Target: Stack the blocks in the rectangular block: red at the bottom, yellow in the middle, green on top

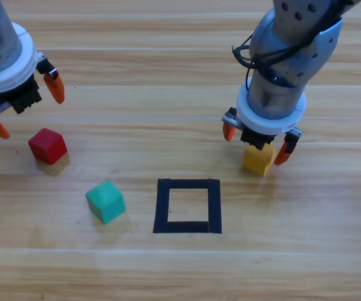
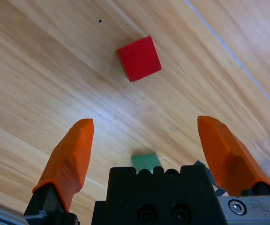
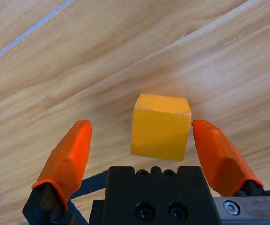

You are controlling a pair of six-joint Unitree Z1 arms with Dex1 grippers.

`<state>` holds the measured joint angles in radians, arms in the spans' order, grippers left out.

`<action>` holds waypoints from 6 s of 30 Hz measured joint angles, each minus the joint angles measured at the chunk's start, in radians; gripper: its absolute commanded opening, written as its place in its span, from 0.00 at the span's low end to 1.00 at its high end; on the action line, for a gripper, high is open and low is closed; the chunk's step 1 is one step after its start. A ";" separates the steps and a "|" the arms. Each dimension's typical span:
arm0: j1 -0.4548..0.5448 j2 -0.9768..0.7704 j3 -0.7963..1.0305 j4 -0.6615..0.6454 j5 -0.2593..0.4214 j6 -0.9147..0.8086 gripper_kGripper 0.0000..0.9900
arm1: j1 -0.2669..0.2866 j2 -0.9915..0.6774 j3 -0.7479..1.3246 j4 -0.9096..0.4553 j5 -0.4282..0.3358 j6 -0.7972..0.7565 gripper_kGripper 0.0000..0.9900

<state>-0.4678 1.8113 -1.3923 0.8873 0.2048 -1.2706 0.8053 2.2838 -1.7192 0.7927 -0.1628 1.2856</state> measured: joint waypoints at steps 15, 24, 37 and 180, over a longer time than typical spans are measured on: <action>0.001 0.110 0.000 0.000 -0.014 -0.235 0.96 | -0.030 0.005 -0.002 0.022 0.056 0.000 0.20; 0.012 0.156 -0.039 0.020 -0.023 -0.293 0.96 | -0.030 0.005 -0.019 0.061 0.078 -0.145 0.11; 0.049 0.177 -0.103 0.029 -0.045 -0.311 0.95 | -0.030 -0.005 -0.152 0.323 0.088 -0.641 0.11; -0.396 0.384 -0.494 0.303 -0.148 0.351 0.00 | -0.031 -0.169 -0.049 0.332 0.106 -0.769 0.11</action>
<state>-0.8638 2.1956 -1.8861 1.1905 0.0565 -0.9200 0.7739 2.1143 -1.7687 1.1252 -0.0564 0.5167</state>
